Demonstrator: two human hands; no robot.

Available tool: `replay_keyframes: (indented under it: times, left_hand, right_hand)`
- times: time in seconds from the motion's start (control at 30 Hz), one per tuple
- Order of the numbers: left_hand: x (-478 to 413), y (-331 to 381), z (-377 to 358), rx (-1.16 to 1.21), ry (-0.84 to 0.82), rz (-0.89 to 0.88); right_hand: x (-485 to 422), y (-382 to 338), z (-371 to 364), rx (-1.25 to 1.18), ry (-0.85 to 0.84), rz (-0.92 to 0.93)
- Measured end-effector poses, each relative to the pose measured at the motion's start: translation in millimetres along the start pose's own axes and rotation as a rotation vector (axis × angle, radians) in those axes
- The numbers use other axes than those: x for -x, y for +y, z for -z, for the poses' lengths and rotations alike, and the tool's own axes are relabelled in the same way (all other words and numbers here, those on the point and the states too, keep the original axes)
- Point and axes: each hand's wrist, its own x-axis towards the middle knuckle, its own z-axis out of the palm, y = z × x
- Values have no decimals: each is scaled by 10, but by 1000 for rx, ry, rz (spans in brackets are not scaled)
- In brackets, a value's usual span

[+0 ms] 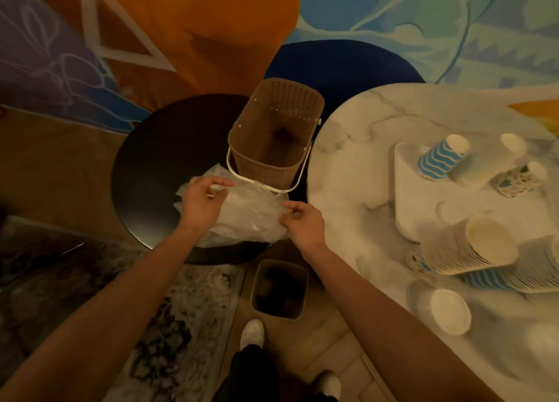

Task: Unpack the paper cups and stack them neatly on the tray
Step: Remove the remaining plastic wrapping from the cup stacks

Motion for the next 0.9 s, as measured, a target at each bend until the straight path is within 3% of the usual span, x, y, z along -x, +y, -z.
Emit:
replay_keyframes:
  times: [0.13,0.23,0.33,0.47,0.67,0.77,0.9]
  left_hand:
    - [-244,-222,76,-326,44,-278]
    - [-281,-405,9,-516,-84,-532]
    - [-292,-526,-113,-627,-257,-623]
    - [-384,-636,-234,-765,-457,-564]
    - [-488,-793,-349,-905,-625,-366]
    - [-494,-833,-397,-910,-647,-312]
    - [-474,-848,-394,-834,-610,-276]
  right_hand:
    - [-204,-46,-301,76,20,21]
    - [-328,18,-466,137,67,10]
    - [-410,97,-559,145,127,-27]
    - [-497,194,-606,169,128,-114]
    - [-552,315,-597,276,-36,-141]
    - [-570,303,-564,312,-91,-135]
    - [-533,235,-461,269,-40,-86]
